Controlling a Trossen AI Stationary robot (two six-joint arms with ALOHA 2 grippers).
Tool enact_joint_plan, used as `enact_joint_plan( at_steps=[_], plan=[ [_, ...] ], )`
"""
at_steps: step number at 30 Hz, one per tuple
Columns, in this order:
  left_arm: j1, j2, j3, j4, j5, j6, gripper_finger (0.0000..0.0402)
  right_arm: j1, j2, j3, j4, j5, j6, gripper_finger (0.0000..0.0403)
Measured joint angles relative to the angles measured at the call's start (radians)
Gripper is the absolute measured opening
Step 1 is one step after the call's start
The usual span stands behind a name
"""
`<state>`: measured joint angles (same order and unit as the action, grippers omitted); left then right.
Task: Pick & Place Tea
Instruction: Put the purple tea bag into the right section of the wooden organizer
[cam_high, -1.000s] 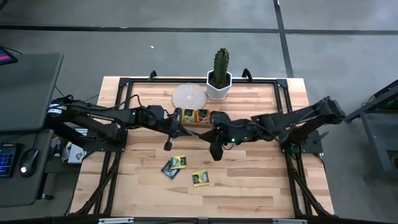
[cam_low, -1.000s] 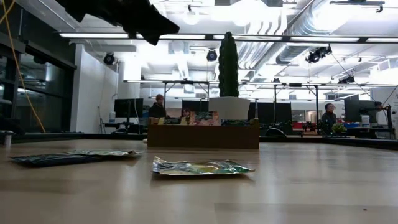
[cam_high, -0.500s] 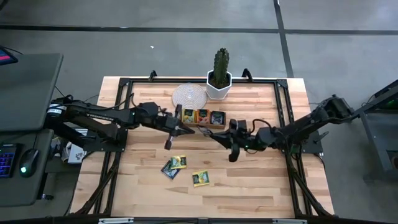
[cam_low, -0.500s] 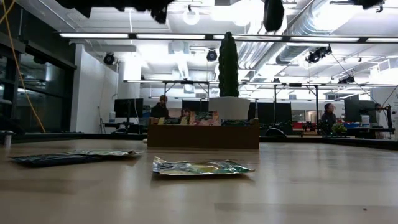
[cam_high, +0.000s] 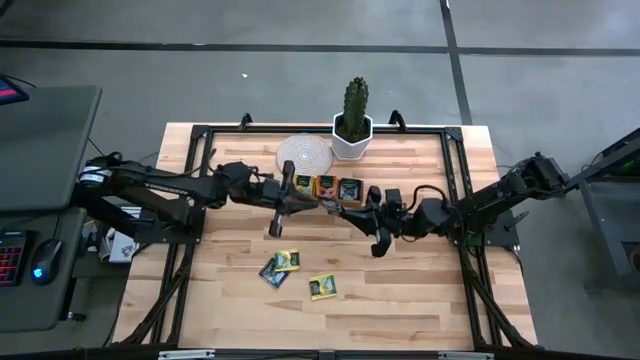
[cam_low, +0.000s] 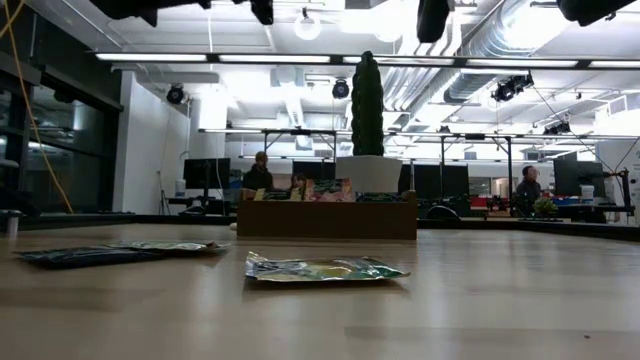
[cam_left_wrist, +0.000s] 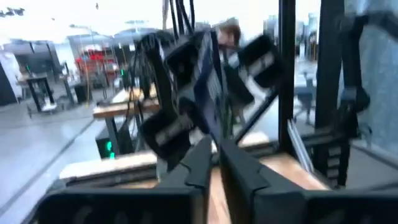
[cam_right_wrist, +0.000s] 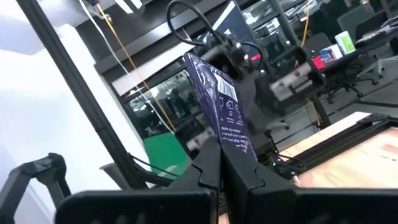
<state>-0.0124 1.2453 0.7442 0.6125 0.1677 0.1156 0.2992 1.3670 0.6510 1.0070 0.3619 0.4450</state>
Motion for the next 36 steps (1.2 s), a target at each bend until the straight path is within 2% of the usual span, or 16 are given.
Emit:
enact_joint_plan(
  at_steps=[8,13,17,22,30,36],
  plan=[
    [-0.001,0.062,0.001,0.046,-0.003,-0.087,0.015,-0.019,0.0,0.0,0.008,-0.047,0.0,0.0],
    [-0.001,0.063,0.001,0.046,-0.04,-0.102,0.0195,-0.019,0.0,0.0,0.008,-0.056,0.0,0.0],
    [0.0,0.063,0.001,0.065,-0.051,-0.103,0.0204,-0.019,0.0,0.0,-0.006,-0.061,0.003,0.0],
    [0.0,0.062,0.001,0.146,-0.018,-0.147,0.0205,-0.018,0.0,0.0,-0.068,-0.073,0.043,0.0],
    [0.0,0.061,0.001,0.144,0.058,-0.168,0.0205,-0.019,0.002,0.0,-0.086,-0.072,0.052,0.0],
    [0.0,0.061,0.001,0.14,0.06,-0.179,0.0205,-0.018,0.001,0.0,-0.146,-0.081,0.105,0.0]
  ],
)
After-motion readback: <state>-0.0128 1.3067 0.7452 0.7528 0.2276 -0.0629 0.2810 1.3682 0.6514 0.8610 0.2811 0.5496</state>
